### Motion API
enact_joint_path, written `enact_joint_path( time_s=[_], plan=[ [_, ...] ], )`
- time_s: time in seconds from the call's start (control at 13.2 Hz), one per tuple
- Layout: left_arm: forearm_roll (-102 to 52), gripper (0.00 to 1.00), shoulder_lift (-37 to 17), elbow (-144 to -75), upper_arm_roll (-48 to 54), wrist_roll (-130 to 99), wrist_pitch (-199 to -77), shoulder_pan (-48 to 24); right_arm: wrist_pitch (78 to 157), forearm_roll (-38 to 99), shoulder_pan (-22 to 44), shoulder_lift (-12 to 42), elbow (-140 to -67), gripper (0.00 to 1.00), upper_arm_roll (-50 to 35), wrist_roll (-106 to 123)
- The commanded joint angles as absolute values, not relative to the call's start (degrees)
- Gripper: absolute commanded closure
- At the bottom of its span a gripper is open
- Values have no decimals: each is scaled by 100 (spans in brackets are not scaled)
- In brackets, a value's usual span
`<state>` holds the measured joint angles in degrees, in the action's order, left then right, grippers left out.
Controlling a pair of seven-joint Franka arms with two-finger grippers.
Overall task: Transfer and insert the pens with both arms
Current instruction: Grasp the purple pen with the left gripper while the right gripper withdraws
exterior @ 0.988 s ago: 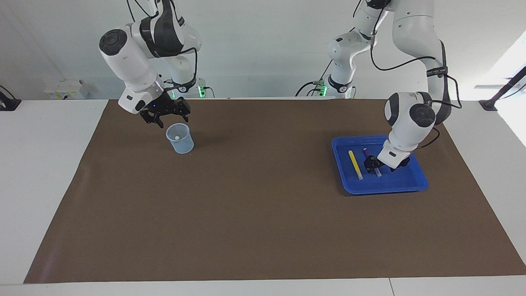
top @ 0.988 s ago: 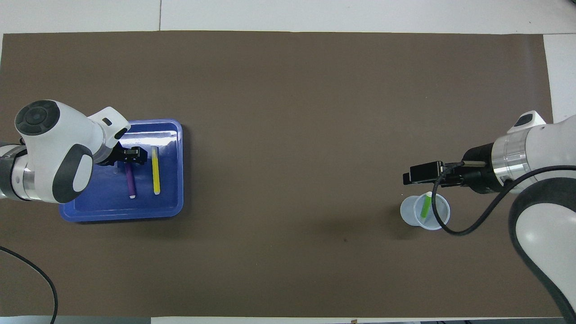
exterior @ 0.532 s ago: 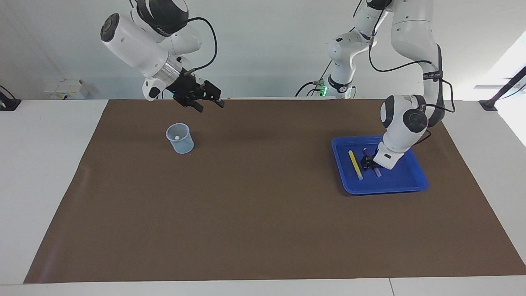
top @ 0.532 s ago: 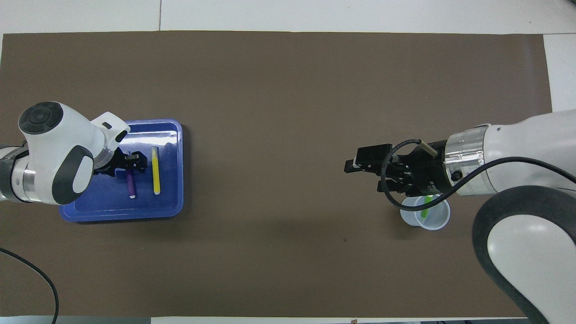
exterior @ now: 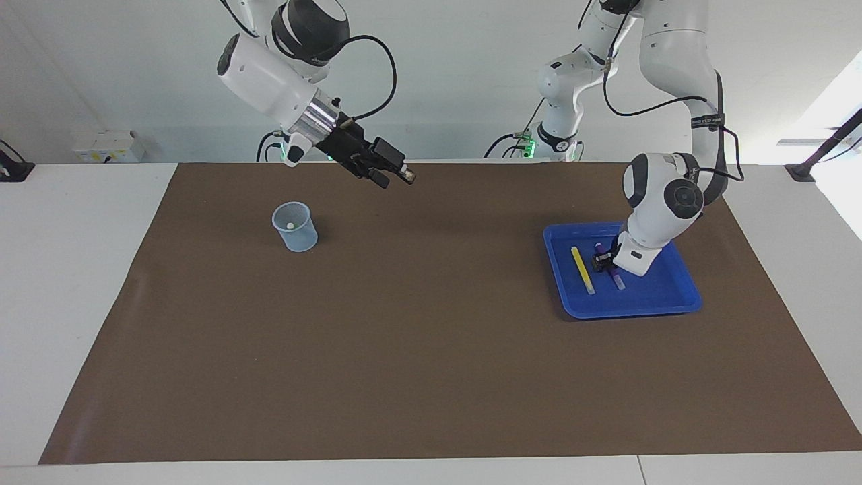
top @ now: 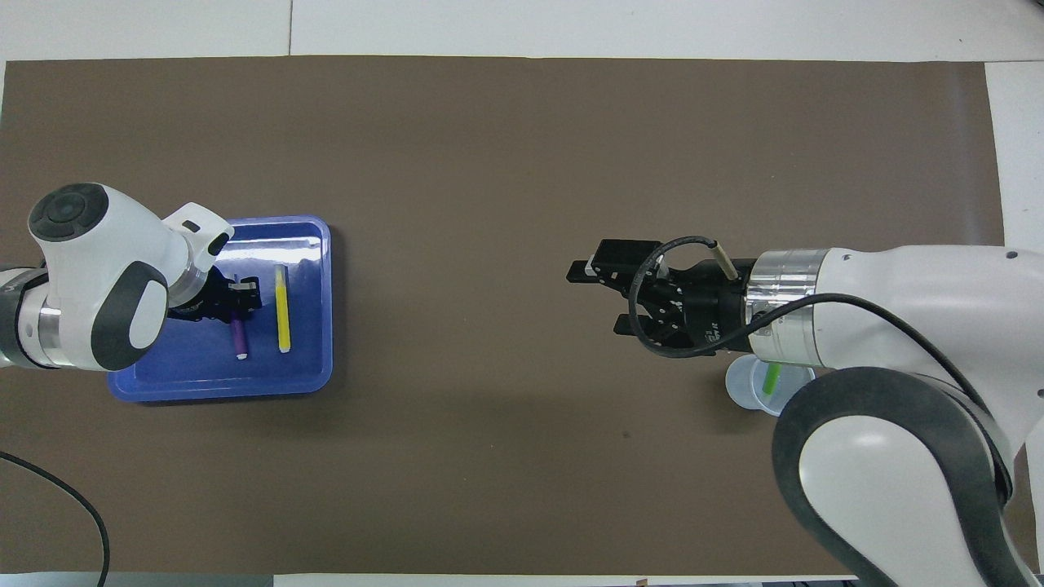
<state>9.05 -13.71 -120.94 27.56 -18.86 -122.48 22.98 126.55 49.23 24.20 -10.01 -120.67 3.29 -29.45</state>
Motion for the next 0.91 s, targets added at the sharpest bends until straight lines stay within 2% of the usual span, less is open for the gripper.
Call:
enact_joint_path(
  time_s=[0.0, 0.46, 0.84],
  plan=[
    [879, 100, -1274, -12208, 2742, -1925, -12208, 2382, 12770, 5054, 2452, -1160, -12243, 0, 334, -2997],
    [861, 100, -1344, -11954, 2751, -1934, -12033, 2373, 12797, 5054, 2452, -1160, -12234, 0, 334, -3015],
    [-603, 100, -1354, -10637, 2751, -2519, -10576, 2285, 12823, 5054, 2452, -1160, -12234, 0, 255, -3094]
  ],
)
